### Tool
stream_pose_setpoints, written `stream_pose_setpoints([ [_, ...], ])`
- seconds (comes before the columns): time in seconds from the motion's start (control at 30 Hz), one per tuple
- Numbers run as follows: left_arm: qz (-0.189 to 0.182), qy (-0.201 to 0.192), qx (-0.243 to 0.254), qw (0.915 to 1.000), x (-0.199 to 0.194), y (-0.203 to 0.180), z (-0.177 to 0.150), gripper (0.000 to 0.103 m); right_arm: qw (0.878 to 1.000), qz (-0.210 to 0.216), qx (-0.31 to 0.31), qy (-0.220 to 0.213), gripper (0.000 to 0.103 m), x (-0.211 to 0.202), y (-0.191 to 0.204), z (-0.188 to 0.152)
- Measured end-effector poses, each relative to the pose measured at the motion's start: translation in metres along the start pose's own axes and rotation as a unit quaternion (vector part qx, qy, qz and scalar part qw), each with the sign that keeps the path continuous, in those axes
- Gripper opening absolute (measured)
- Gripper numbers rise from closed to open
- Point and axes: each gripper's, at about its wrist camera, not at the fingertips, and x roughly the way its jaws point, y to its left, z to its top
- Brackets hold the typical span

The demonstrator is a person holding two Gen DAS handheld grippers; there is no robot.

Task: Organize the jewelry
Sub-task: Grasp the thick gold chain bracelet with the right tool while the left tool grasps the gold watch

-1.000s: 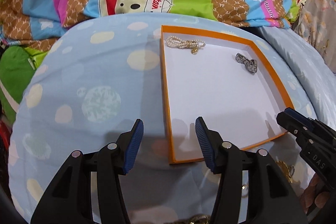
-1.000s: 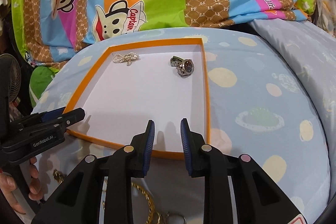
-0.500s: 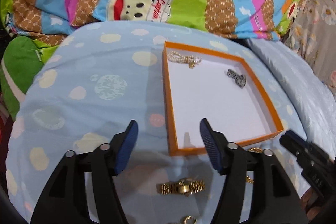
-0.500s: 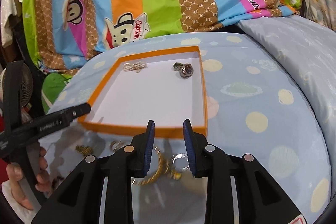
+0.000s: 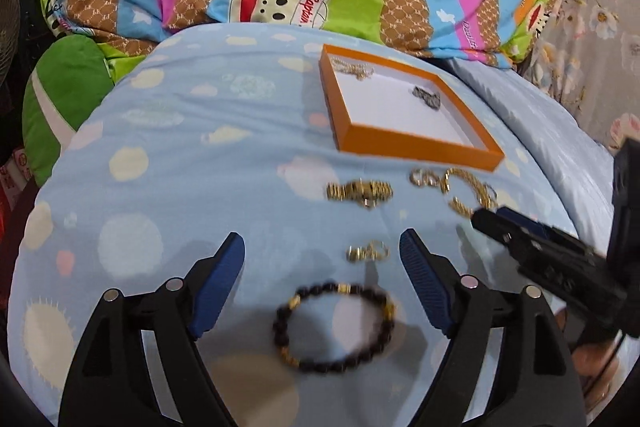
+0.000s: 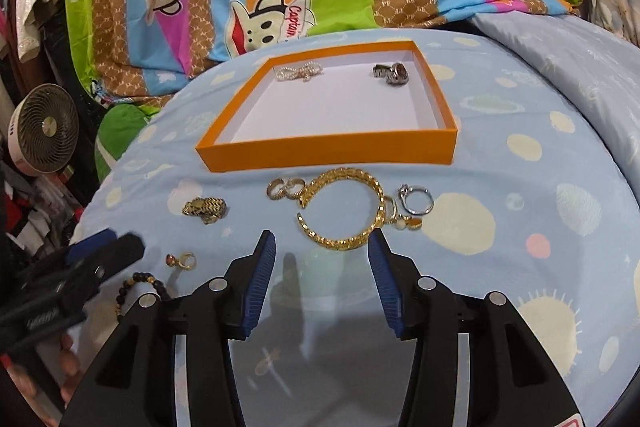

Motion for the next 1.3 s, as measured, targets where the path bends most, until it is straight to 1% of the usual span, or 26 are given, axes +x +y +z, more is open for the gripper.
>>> stream_pose_setpoints([
  [0.07,-0.001,0.006,0.007,1.0,-0.003,0.0,-0.01,0.077,1.0,-0.011,0.003,0.0,0.05,0.0,0.0,-0.001],
  [0.13,-0.016,0.008,0.008,0.9998,-0.009,0.0,-0.016,0.079,1.0,-0.015,0.01,-0.005,0.061,-0.002,-0.002,-0.001],
  [0.17,-0.022,0.008,0.009,0.9997,-0.011,0.0,-0.018,0.081,1.0,-0.015,0.01,-0.004,0.061,-0.001,-0.003,0.0],
  [0.2,-0.023,0.009,0.01,0.9996,-0.012,0.0,-0.021,0.082,1.0,-0.015,0.011,-0.001,0.061,0.001,-0.003,0.001],
  [0.3,-0.026,0.009,0.017,0.9995,-0.014,-0.002,-0.024,0.082,1.0,-0.014,0.012,0.003,0.061,0.008,-0.001,0.006],
  [0.47,-0.027,0.012,0.013,0.9995,-0.01,-0.001,-0.026,0.083,1.0,-0.028,0.004,0.01,0.061,0.02,0.005,0.014],
  [0.6,-0.032,0.018,0.0,0.9993,-0.007,0.004,-0.026,0.083,0.999,-0.036,0.003,0.014,0.051,0.028,0.006,0.018],
  [0.77,-0.03,0.017,-0.003,0.9994,-0.009,0.006,-0.027,0.083,0.999,-0.034,0.004,0.004,0.051,0.021,0.004,0.016],
  [0.87,-0.025,0.017,0.004,0.9995,-0.013,0.005,-0.031,0.083,1.0,-0.022,0.005,-0.006,0.051,0.01,0.001,0.008],
  [1.03,-0.022,0.021,0.011,0.9995,-0.021,0.007,-0.042,0.083,1.0,-0.006,0.014,-0.011,0.051,-0.017,-0.009,-0.018],
  [1.17,-0.013,0.019,0.016,0.9996,-0.025,0.006,-0.046,0.083,1.0,-0.005,0.019,-0.014,0.051,-0.034,-0.016,-0.035],
  [1.3,0.004,0.023,0.027,0.9994,-0.021,0.001,-0.044,0.083,1.0,-0.014,0.011,-0.017,0.051,-0.046,-0.019,-0.047],
])
